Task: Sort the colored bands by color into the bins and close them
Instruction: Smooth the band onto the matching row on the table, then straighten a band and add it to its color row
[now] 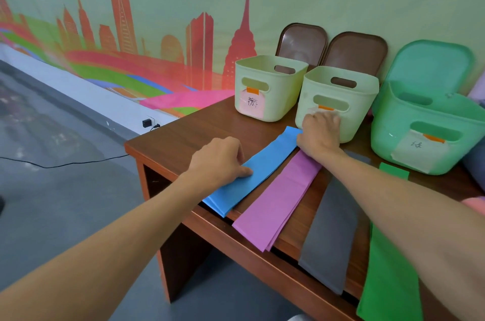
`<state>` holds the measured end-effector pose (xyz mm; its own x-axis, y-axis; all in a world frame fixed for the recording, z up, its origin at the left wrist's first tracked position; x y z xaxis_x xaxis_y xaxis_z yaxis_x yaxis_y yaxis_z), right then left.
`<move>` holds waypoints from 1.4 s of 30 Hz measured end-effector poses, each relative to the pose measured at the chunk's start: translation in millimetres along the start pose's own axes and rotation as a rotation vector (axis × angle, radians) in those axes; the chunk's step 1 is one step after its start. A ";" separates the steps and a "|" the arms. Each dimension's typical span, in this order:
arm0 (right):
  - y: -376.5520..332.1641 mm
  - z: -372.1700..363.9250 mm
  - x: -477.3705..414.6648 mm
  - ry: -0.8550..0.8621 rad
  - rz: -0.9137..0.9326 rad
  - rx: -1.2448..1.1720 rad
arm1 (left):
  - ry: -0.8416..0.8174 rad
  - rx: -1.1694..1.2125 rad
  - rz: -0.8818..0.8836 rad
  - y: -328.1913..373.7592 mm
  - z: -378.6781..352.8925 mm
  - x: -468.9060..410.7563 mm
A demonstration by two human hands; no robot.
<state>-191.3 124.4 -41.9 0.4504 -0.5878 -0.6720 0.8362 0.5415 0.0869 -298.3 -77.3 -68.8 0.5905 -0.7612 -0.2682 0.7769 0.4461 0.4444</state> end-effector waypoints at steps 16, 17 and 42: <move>59.4 78.0 48.0 -0.390 0.299 -0.372 | 0.077 0.332 -0.404 118.5 -4.1 33.2; 74.3 86.5 53.8 -0.392 0.297 -0.356 | 0.066 0.390 -0.432 138.2 -7.3 39.6; 458.2 127.5 247.5 0.033 -0.668 -0.484 | -0.123 0.366 -0.910 416.3 -179.6 156.8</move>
<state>343.3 150.4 -74.5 -0.1101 -0.8638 -0.4916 0.6937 0.2874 -0.6604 156.9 73.6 -79.4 -0.2412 -0.7945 -0.5573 0.7954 -0.4909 0.3556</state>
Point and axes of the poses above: each hand's wrist, its own x-axis away from the middle knuckle, its own z-axis out of the back of the hand, y = z × x, the point moved 9 cm from there along -x, towards the middle knuckle, and after that the axes turned 12 degrees about y, right-handed, at the moved point
